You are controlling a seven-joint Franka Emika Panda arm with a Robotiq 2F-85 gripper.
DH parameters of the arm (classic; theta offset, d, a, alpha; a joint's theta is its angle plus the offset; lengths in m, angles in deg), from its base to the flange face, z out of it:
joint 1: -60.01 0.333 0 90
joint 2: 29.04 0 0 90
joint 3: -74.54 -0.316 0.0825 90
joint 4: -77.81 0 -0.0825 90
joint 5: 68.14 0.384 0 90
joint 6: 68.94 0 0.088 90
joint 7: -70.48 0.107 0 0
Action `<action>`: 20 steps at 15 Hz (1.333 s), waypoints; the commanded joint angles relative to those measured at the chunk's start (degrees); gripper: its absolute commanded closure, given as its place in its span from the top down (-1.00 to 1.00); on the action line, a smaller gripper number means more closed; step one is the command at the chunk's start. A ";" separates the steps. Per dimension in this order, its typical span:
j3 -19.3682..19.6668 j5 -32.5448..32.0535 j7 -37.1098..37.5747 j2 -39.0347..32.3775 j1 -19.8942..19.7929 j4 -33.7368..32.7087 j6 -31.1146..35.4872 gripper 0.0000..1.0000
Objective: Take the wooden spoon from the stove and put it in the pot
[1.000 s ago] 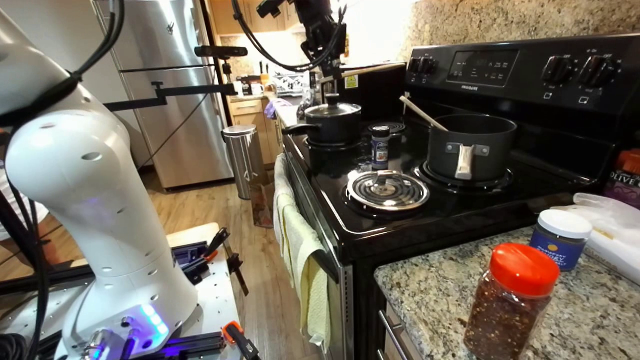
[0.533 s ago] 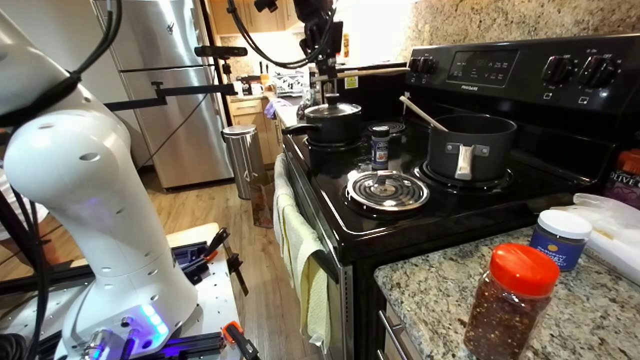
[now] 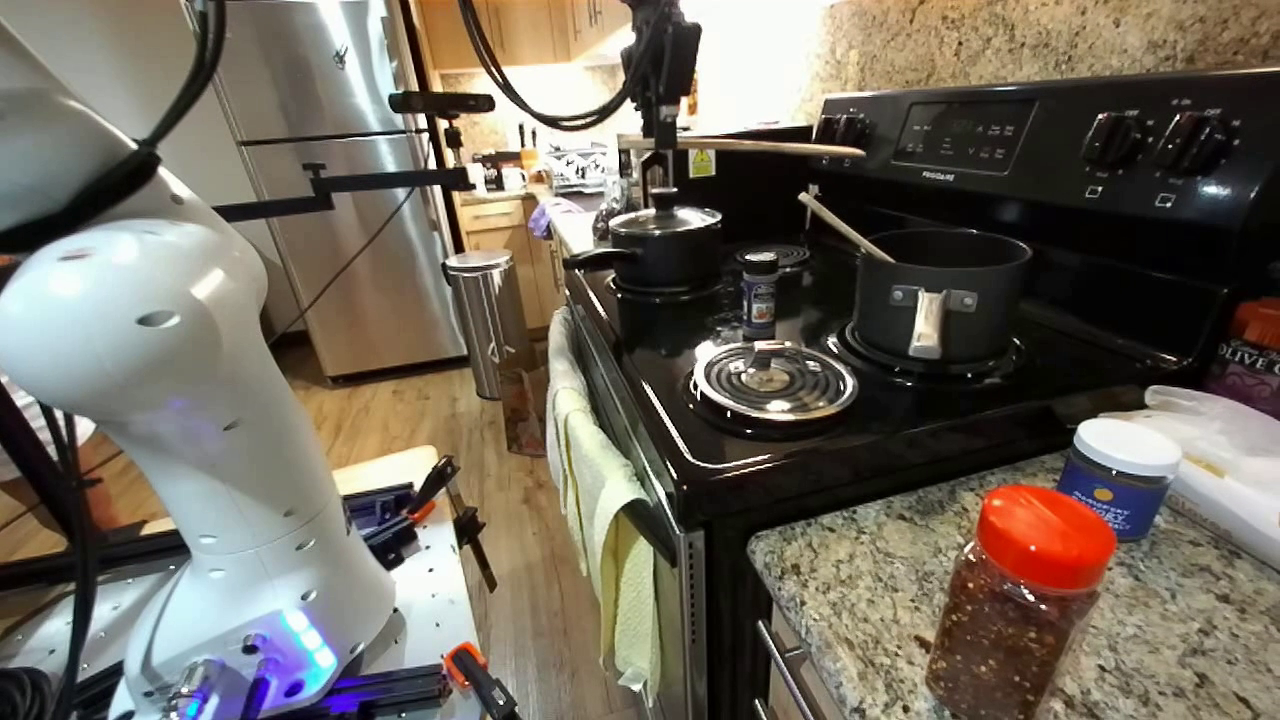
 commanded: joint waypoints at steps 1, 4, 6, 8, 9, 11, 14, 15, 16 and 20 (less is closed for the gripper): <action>-0.62 0.24 -0.27 -0.04 -0.90 -0.11 -0.11 -0.46; -1.25 0.19 -0.23 -0.04 -0.74 -0.10 -0.11 -0.46; -1.29 0.42 0.07 -0.13 -0.76 -0.45 -1.29 -0.87; -1.04 0.50 2.93 -1.33 -1.83 -2.10 -2.46 -0.87; -0.51 0.96 3.14 -1.94 -2.18 -2.81 -2.94 -0.87; 0.72 2.17 3.37 -3.83 -3.02 -4.18 -3.73 -0.87; 2.93 5.87 1.28 -7.36 -3.49 -6.73 -5.48 -0.87; 3.76 7.91 0.06 -9.17 -3.25 -8.08 -6.75 -0.87; 4.06 8.83 0.44 -10.69 -3.36 -9.10 -7.46 -0.87; 4.52 10.75 1.51 -16.22 -3.58 -13.80 -10.31 -0.87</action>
